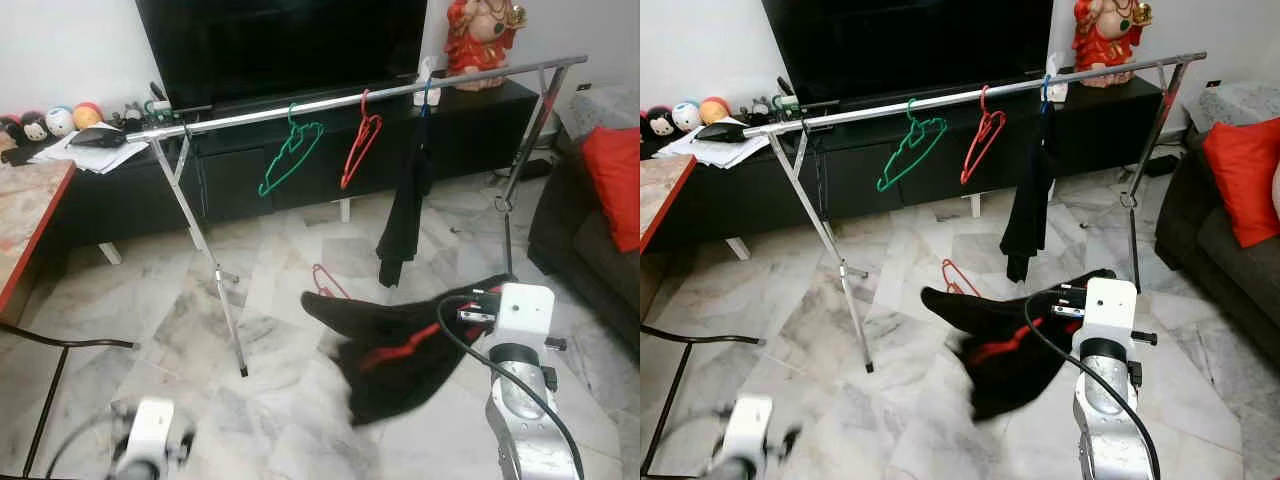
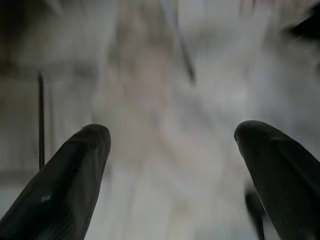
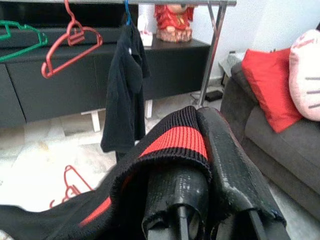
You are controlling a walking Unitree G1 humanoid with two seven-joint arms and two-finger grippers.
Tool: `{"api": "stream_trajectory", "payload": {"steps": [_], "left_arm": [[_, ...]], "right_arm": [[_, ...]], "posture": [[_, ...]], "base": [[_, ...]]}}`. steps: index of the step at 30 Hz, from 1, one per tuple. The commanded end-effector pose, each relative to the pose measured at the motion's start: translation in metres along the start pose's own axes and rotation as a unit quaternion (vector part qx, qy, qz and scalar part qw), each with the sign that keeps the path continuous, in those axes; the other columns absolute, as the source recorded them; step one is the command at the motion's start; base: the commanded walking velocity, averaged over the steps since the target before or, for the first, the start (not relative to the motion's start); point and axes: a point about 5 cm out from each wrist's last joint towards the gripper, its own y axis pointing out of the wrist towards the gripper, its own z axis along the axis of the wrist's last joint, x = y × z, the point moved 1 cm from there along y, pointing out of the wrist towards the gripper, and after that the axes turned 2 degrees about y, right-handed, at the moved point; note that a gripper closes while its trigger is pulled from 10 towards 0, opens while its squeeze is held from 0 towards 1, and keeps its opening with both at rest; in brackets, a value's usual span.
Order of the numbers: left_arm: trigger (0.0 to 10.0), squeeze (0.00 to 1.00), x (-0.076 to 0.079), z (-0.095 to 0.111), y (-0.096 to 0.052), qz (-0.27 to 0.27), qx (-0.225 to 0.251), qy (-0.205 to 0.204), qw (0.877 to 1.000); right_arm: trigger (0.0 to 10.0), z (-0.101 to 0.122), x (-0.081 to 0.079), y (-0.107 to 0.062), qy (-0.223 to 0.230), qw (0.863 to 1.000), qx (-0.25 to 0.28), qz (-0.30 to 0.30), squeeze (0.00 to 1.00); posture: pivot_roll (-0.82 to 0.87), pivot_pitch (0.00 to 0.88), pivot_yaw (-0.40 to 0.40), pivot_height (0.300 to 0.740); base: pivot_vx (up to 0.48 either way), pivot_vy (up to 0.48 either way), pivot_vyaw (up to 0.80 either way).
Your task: Hang hanger
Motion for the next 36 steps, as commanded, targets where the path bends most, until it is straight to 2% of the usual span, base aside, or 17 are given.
{"api": "stream_trajectory", "payload": {"steps": [1,3,4,5,8,9,13,16,24,25,31,36], "left_arm": [[10.0,0.00,-0.005,0.024,0.006,0.008,0.056,-0.010,0.998],[10.0,0.00,-0.004,0.052,0.008,0.013,0.121,-0.013,0.992],[10.0,0.00,-0.004,0.052,0.008,0.013,0.121,-0.013,0.992],[10.0,0.00,0.001,0.066,0.007,0.012,0.156,-0.004,0.988],[10.0,0.00,0.008,0.079,0.005,0.009,0.189,-0.005,0.982],[10.0,0.00,0.008,0.085,0.001,0.015,0.208,-0.010,0.978],[10.0,0.00,0.008,0.091,-0.009,0.029,0.228,-0.034,0.973],[10.0,0.00,0.017,0.104,-0.024,0.014,0.260,-0.050,0.964],[10.0,0.00,0.025,0.116,-0.030,0.003,0.271,-0.094,0.958],[10.0,0.00,0.026,0.117,-0.029,0.004,0.266,-0.109,0.958],[10.0,0.00,0.031,0.113,-0.029,-0.002,0.246,-0.105,0.964],[10.0,0.00,0.023,0.107,-0.030,0.005,0.231,-0.109,0.967]], "right_arm": [[10.0,0.004,0.001,0.002,0.006,1.000,0.016,-0.002,0.00],[10.0,-0.007,0.005,0.000,-0.002,1.000,0.001,-0.006,0.00],[10.0,-0.007,0.005,0.000,-0.002,1.000,0.001,-0.006,0.00],[10.0,-0.012,0.007,-0.003,-0.004,1.000,-0.004,-0.008,0.00],[10.0,-0.016,0.009,-0.006,-0.005,1.000,-0.006,-0.010,0.00],[10.0,-0.016,0.011,-0.009,-0.004,1.000,-0.001,-0.015,0.00],[10.0,-0.015,0.014,-0.012,0.001,1.000,0.008,-0.016,0.00],[10.0,-0.011,0.015,-0.011,0.000,1.000,0.016,-0.011,0.00],[10.0,-0.007,0.014,-0.007,0.001,1.000,0.024,-0.006,0.00],[10.0,-0.007,0.013,-0.006,-0.005,1.000,0.019,-0.002,0.00],[10.0,0.001,0.009,-0.004,-0.013,0.999,0.036,0.016,0.00],[10.0,0.006,0.015,-0.001,-0.017,0.999,0.041,0.012,0.00]], "posture": [[-0.14,0.000,0.057,0.740],[-0.13,0.000,0.057,0.740],[-0.13,0.000,0.057,0.740],[-0.13,0.000,0.056,0.740],[-0.13,0.000,0.057,0.740],[-0.13,0.000,0.061,0.740],[-0.14,0.000,0.056,0.740],[-0.14,0.000,0.050,0.740],[-0.14,0.000,0.036,0.740],[-0.13,0.000,0.031,0.740],[-0.15,0.000,0.018,0.740],[-0.15,0.000,0.008,0.740]], "base": [[0.000,0.000,0.00],[0.000,0.000,0.00],[0.000,0.000,0.00],[0.000,0.000,0.00],[0.000,0.000,0.00],[0.000,0.000,0.00],[0.000,0.000,0.00],[0.000,0.000,0.00],[0.000,0.000,0.00],[0.000,0.000,0.00],[0.000,0.000,0.00],[0.000,0.000,0.00]]}}
